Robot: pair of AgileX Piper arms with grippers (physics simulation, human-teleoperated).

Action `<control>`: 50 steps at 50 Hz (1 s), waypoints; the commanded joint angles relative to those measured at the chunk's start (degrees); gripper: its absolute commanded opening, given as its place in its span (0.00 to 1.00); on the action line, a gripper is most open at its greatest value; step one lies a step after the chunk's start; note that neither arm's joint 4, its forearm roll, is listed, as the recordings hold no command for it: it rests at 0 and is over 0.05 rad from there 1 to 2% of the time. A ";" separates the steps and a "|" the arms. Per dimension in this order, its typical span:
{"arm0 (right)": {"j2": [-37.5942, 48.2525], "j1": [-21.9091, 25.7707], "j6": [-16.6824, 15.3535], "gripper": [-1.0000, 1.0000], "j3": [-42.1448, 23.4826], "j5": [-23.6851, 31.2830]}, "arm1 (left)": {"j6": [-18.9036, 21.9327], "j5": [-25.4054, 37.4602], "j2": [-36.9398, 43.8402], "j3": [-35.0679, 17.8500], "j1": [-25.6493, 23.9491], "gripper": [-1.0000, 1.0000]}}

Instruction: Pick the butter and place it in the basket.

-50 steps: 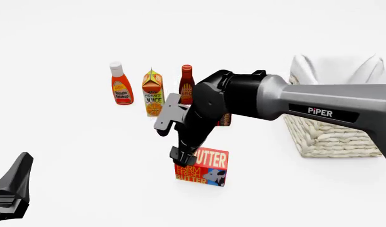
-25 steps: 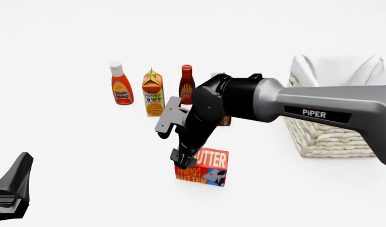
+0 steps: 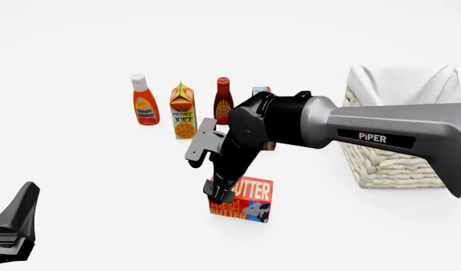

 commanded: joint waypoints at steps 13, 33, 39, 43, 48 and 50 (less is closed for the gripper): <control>-0.28 0.70 0.75 1.00 1.81 -0.67 | 0.00 0.00 0.00 0.00 0.00 1.00; 2.27 -1.16 -0.18 1.00 -0.95 0.37 | 0.00 0.00 0.00 0.00 0.00 1.00; 2.55 -1.53 -0.23 1.00 -1.28 0.48 | 0.00 0.00 0.00 0.00 0.00 1.00; 3.09 -2.16 -0.85 1.00 -1.74 0.70 | 0.00 0.00 0.00 0.00 0.00 1.00; 2.67 -2.07 -0.40 1.00 -1.16 0.59 | 0.00 0.00 0.00 0.00 0.00 1.00; 2.80 -2.48 -0.89 1.00 -1.40 0.93 | 0.00 0.00 0.00 0.00 0.00 1.00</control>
